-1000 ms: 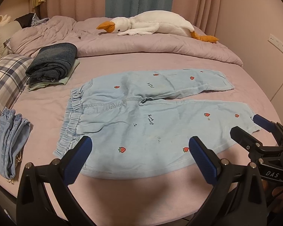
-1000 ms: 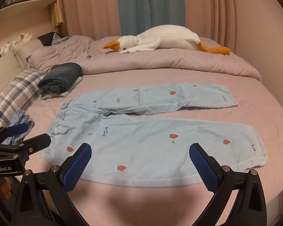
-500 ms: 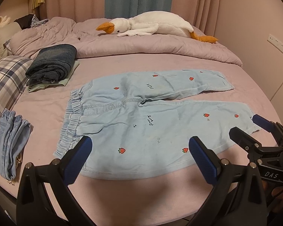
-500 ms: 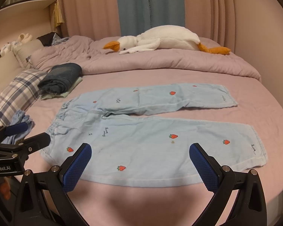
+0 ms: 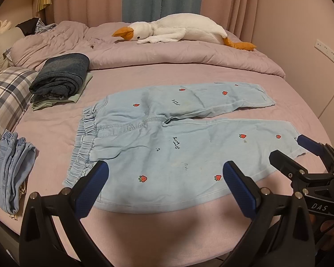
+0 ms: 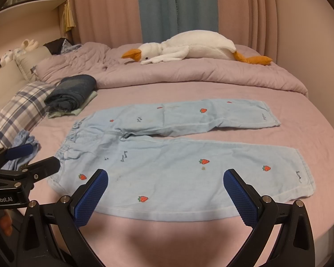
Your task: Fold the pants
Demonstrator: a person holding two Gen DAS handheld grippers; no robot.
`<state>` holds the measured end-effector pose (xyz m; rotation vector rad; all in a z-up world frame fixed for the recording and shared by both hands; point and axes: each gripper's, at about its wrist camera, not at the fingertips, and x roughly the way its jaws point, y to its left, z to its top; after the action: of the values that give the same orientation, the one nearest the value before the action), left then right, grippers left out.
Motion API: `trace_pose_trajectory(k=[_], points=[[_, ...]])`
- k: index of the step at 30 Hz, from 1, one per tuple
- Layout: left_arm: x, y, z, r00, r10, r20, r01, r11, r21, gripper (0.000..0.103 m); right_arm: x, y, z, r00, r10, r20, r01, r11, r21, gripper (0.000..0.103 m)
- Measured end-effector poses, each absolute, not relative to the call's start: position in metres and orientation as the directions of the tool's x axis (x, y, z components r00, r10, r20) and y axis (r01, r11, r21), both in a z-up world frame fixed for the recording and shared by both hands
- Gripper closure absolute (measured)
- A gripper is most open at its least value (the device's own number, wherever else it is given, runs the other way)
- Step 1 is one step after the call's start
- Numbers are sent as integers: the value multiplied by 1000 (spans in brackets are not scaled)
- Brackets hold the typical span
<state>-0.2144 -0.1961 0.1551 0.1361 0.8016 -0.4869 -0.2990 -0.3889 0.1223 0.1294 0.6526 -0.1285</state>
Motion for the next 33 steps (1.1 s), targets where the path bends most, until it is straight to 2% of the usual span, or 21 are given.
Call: trace_pose_trajectory(k=[25,29,33], points=[[-206,-185,145,577,-364,-732,448,889,-89,0,-294,-385,119,774,-78,-628,157,985,72,0],[-197,-169,136,570,-354,-741,412,904,-115,0,-289,-381,114,767,-62,-639,142,987,74,0],[-179,-132,115,535,-372,-759,323,920,-223,1,-282,-372,104,754,-25,-656,103,991,81,0]])
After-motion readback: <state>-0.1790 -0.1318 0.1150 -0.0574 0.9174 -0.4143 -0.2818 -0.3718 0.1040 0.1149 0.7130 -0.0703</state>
